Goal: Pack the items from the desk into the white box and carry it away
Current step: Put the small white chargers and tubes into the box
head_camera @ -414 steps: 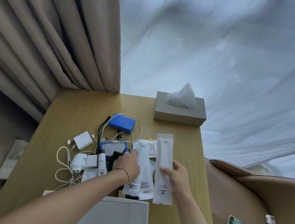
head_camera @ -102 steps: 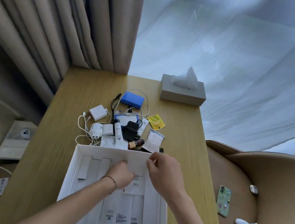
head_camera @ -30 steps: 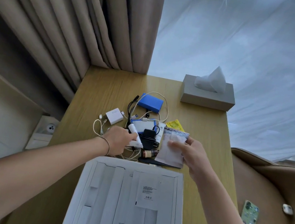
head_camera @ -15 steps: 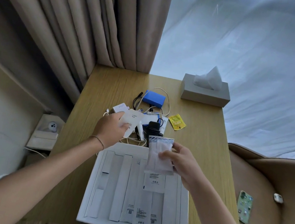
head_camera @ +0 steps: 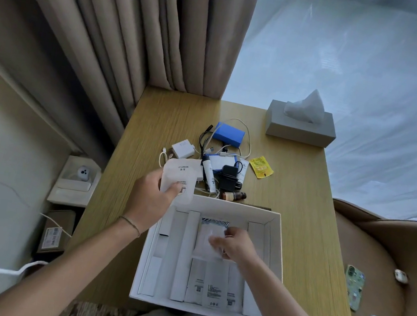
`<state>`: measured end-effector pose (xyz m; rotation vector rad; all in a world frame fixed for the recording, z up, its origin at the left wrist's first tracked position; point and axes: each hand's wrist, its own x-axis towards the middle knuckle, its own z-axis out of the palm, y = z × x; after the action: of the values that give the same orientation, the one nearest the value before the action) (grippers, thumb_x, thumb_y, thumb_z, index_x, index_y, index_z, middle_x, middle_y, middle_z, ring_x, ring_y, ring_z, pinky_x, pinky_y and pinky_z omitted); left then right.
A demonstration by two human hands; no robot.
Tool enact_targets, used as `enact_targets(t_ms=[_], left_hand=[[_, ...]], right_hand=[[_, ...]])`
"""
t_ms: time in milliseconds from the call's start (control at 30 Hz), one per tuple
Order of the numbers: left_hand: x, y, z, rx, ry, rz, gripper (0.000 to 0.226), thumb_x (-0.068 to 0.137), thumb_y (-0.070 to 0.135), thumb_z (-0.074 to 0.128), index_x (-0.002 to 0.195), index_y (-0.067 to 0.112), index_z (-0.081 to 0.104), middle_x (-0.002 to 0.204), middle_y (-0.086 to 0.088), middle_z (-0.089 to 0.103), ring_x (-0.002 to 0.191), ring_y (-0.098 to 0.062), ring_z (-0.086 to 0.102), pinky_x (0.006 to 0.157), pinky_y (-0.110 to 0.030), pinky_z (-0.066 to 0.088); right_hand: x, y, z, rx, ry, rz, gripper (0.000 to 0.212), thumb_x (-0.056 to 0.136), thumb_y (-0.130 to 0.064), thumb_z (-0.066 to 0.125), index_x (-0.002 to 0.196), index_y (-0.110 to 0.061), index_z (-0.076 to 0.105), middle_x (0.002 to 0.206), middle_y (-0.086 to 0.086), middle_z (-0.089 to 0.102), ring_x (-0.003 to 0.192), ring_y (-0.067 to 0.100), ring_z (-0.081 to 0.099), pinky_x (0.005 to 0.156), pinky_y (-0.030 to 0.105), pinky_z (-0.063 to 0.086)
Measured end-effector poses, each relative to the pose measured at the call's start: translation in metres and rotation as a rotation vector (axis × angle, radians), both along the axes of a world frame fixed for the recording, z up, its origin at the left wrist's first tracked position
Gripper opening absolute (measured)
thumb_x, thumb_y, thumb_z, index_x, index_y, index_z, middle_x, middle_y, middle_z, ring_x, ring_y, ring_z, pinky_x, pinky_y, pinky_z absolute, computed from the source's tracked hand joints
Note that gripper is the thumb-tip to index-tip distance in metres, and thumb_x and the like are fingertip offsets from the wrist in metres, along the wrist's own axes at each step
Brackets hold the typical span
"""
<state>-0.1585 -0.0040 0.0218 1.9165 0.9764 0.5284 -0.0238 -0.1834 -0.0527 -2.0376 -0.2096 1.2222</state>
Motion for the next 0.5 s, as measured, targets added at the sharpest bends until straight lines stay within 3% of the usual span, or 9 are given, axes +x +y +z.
enact_targets(t_ms=[100, 233, 367, 500], left_hand=[[-0.014, -0.010, 0.003, -0.035, 0.004, -0.013, 0.005, 0.091, 0.020, 0.070, 0.096, 0.018, 0.070, 0.087, 0.006, 0.072, 0.078, -0.013, 0.069, 0.061, -0.033, 0.057], [-0.031, -0.026, 0.000, -0.069, 0.050, -0.061, 0.012, 0.091, 0.021, 0.070, 0.103, 0.020, 0.068, 0.092, 0.014, 0.071, 0.080, -0.003, 0.068, 0.059, -0.019, 0.056], [-0.038, -0.034, -0.006, -0.124, 0.106, -0.092, 0.023, 0.090, 0.020, 0.071, 0.113, 0.018, 0.069, 0.101, 0.010, 0.072, 0.091, -0.005, 0.069, 0.072, -0.032, 0.062], [-0.036, -0.042, -0.012, -0.145, 0.176, -0.142, 0.023, 0.089, 0.020, 0.072, 0.112, 0.017, 0.070, 0.098, 0.008, 0.074, 0.086, -0.007, 0.071, 0.072, -0.036, 0.062]], right_hand=[[-0.002, 0.007, -0.016, -0.101, -0.134, 0.078, 0.020, 0.084, -0.017, 0.075, 0.073, -0.013, 0.059, 0.069, 0.005, 0.058, 0.064, 0.019, 0.054, 0.063, 0.027, 0.044], [-0.003, 0.013, -0.025, -0.178, -0.238, 0.113, 0.020, 0.082, -0.022, 0.072, 0.071, -0.017, 0.055, 0.068, 0.002, 0.053, 0.063, 0.018, 0.050, 0.058, 0.028, 0.037], [0.000, 0.018, -0.027, -0.221, -0.359, 0.197, 0.029, 0.080, -0.030, 0.075, 0.061, -0.019, 0.056, 0.057, -0.003, 0.054, 0.054, 0.014, 0.053, 0.053, 0.027, 0.038], [0.003, 0.022, -0.023, -0.272, -0.515, 0.310, 0.038, 0.080, -0.042, 0.075, 0.058, -0.018, 0.055, 0.056, -0.003, 0.058, 0.055, 0.014, 0.059, 0.052, 0.027, 0.045]])
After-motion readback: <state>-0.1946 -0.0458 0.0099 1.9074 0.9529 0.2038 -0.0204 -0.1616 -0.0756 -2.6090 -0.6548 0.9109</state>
